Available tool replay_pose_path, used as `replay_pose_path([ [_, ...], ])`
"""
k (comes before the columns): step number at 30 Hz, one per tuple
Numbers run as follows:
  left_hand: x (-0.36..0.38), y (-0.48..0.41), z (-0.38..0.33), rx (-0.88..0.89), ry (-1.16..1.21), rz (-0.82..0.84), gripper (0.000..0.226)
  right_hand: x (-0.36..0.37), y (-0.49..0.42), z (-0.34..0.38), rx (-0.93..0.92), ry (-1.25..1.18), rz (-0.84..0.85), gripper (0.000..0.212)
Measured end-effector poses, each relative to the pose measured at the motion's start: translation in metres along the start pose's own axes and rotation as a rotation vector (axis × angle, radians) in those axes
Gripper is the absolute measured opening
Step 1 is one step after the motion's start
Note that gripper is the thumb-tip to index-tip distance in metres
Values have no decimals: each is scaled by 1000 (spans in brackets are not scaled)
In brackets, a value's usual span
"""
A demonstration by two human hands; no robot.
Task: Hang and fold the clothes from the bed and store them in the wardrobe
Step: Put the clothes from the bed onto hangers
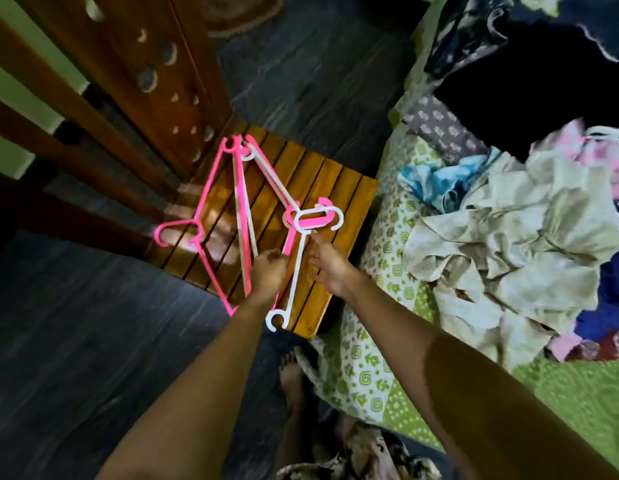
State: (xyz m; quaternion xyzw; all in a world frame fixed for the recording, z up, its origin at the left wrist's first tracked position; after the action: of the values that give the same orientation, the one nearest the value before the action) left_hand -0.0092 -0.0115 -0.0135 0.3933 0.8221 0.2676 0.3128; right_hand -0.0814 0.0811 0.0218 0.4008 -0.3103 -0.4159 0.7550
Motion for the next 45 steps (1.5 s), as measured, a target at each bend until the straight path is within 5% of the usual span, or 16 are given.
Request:
replay_pose_path([
  [14,24,-38,21,-37,-38,120,35,10,-51,-15,112,-110,-74,58],
  [28,13,1,-48,439,-74,-70,34,2,-8,26,-158,-174,-41,27],
  [45,125,97,-106,469,22,-325,31,-190,75,51,-328,-87,-266,13],
])
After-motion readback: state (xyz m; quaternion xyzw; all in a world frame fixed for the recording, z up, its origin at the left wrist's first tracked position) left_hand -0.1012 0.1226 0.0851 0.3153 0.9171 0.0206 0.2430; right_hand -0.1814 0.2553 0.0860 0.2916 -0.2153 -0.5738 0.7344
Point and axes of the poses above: each hand's wrist, its own y-axis away from the middle knuckle, its own x-axis out of the palm, z = x × y, the point moved 2 cm from there along -y, towards the middle knuckle, and after that the axes turned 2 degrees about z, right-handed, at the moved point
